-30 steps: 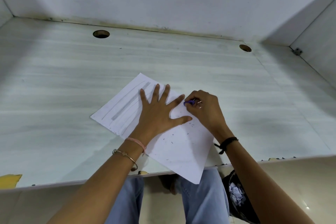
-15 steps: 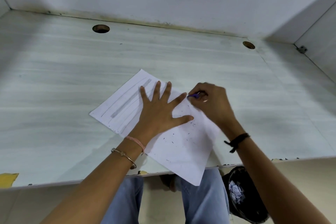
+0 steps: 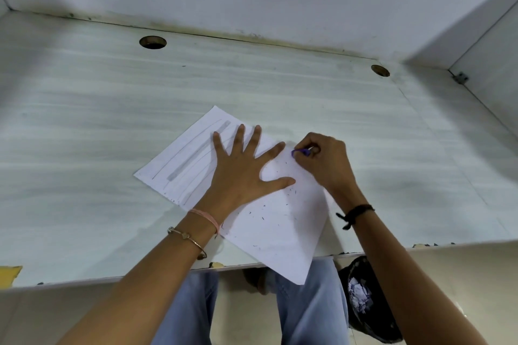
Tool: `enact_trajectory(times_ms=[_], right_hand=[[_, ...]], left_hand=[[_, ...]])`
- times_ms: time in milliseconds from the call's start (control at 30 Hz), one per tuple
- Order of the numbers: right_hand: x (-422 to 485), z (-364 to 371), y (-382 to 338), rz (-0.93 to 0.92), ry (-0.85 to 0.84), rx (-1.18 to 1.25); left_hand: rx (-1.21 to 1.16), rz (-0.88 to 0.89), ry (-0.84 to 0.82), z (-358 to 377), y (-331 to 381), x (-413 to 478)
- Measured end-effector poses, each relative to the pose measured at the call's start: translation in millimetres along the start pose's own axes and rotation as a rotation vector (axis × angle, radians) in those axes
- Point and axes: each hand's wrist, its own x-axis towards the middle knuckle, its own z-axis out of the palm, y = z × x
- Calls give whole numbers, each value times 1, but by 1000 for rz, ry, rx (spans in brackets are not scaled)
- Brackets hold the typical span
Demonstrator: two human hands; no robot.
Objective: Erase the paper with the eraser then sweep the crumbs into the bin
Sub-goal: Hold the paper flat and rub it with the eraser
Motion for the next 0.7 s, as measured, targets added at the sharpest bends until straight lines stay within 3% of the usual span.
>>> enact_trajectory(times_ms=[100,267,433,567,700], right_hand=[[9,-4,-1,11,41,-81],[-14,7,-9,-39,-70,0],[6,-3,-1,-4,54,-123],[-14,12,-12,-67,-73,-15],[5,-1,-1,9,51,-66]], left_hand=[[-9,3,-5,0,0,0],[5,7,-10,0,-1,1],[-8,6,1,0,-1,0],[5,14,-3,0,0,0],[-25,2,-5,1,-1,1]])
